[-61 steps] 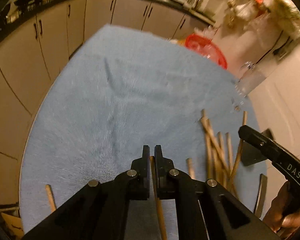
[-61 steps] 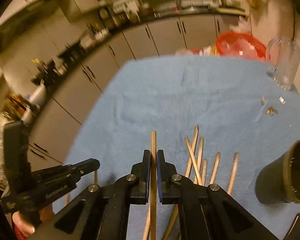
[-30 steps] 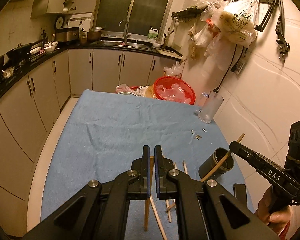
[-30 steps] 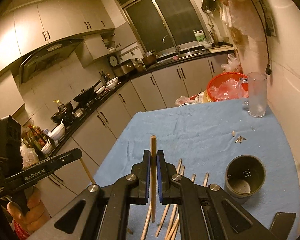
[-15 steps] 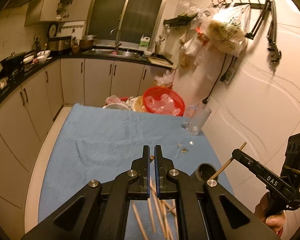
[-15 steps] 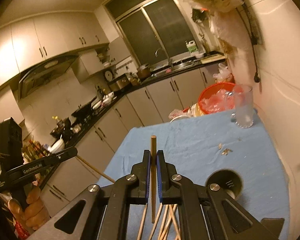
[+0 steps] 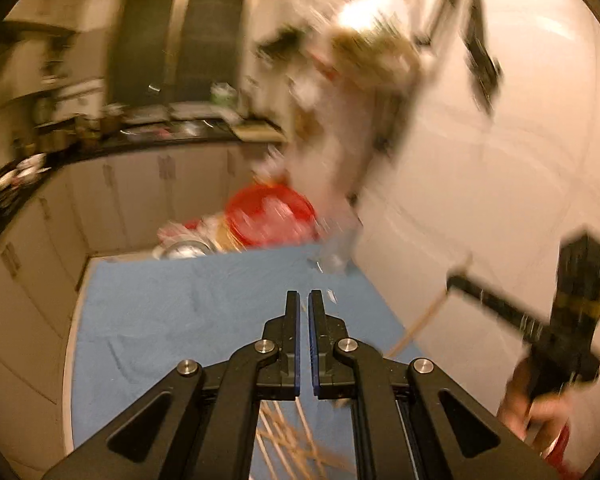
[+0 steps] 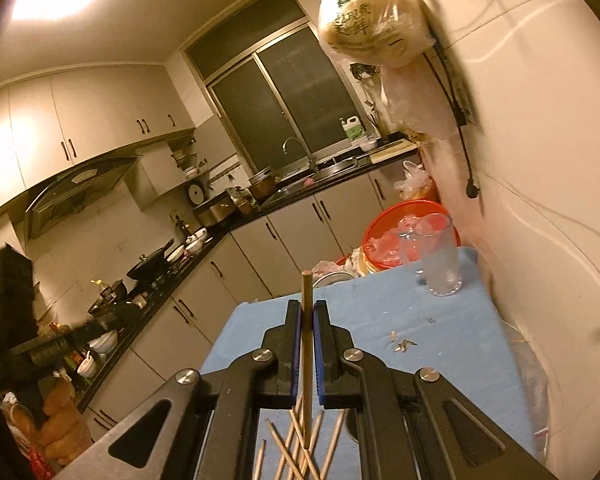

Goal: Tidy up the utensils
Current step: 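Carry both upright chopsticks over the black utensil holder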

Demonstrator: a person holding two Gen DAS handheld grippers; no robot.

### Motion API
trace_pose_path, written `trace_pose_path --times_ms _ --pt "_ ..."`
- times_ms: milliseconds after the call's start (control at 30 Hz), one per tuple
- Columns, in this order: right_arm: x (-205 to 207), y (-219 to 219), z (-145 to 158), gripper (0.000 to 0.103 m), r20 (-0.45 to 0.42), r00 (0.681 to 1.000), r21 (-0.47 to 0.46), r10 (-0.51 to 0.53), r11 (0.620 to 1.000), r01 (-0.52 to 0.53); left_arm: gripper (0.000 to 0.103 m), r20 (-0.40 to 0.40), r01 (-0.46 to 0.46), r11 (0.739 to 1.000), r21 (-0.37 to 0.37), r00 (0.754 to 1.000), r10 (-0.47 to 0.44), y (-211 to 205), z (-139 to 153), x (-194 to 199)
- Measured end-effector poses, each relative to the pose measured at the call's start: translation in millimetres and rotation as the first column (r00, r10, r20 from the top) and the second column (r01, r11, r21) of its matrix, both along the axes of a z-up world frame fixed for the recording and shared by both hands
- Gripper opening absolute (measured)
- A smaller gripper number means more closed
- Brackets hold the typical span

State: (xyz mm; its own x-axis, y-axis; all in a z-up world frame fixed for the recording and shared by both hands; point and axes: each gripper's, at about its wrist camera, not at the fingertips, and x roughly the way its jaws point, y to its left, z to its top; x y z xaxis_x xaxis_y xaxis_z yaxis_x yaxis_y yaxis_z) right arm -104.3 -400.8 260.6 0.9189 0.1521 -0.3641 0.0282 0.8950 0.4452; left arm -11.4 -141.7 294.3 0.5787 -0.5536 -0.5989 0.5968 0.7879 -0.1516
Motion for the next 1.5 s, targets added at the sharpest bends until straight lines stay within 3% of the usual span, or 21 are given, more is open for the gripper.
trace_pose_path --times_ms 67,133,200,233,300,433,533,667,767,833,900,1000,1067,1200,1500 --pt "-1 -4 -4 0.006 -0.011 1.0 0.008 0.002 1.0 -0.002 0.009 -0.088 -0.035 0.998 0.059 0.995 0.04 -4 -32 16" --pt "1 -7 -8 0.006 -0.023 1.0 0.01 0.008 1.0 -0.008 0.029 -0.215 -0.04 0.995 0.093 0.975 0.059 -4 -63 35" --pt "1 -8 -13 0.006 -0.028 0.999 0.018 0.018 1.0 -0.017 0.031 -0.381 -0.097 0.989 0.113 0.915 0.133 5 -107 57" --pt "2 -7 -13 0.006 -0.029 0.999 0.019 0.024 1.0 -0.023 0.031 -0.466 -0.123 0.983 0.133 0.868 0.172 10 -133 69" --pt "3 -7 -18 0.006 -0.031 0.999 0.019 0.035 0.999 -0.035 0.031 -0.547 -0.15 0.978 0.146 0.811 0.207 15 -165 80" --pt "6 -2 -27 0.006 -0.044 0.997 0.024 0.064 0.998 -0.063 0.031 -0.588 -0.234 0.934 0.27 0.728 0.352 21 -214 101" --pt "8 -1 -32 0.006 -0.053 0.996 0.02 0.078 0.997 -0.077 0.031 -0.6 -0.253 0.913 0.321 0.692 0.402 19 -232 110" --pt "10 -3 -37 0.006 -0.06 0.994 0.025 0.088 0.996 -0.086 0.031 -0.608 -0.257 0.895 0.365 0.662 0.439 9 -251 120" --pt "11 -7 -39 0.006 -0.064 0.994 0.028 0.09 0.996 -0.088 0.03 -0.607 -0.229 0.883 0.411 0.654 0.452 -3 -270 123" --pt "10 -8 -39 0.006 -0.065 0.994 0.025 0.09 0.996 -0.089 0.015 -0.548 -0.246 0.875 0.416 0.7 0.458 -9 -264 120" --pt "10 -8 -39 0.006 -0.068 0.994 0.023 0.088 0.996 -0.087 0.008 -0.546 -0.252 0.879 0.404 0.705 0.453 -9 -263 116" --pt "10 -10 -38 0.006 -0.069 0.994 0.022 0.086 0.996 -0.084 0.007 -0.491 -0.27 0.883 0.384 0.75 0.443 -11 -251 106" --pt "8 -11 -37 0.006 -0.065 0.995 0.02 0.08 0.997 -0.079 0.007 -0.483 -0.273 0.9 0.339 0.771 0.416 -9 -233 97" --pt "6 -14 -34 0.006 -0.054 0.996 0.026 0.072 0.997 -0.07 0.007 -0.42 -0.281 0.919 0.276 0.825 0.379 -6 -186 78" --pt "-3 -30 -15 0.006 0.001 1.0 0.024 0.011 1.0 -0.011 0.007 -0.309 -0.248 0.966 0.069 0.915 0.257 -12 -78 52"
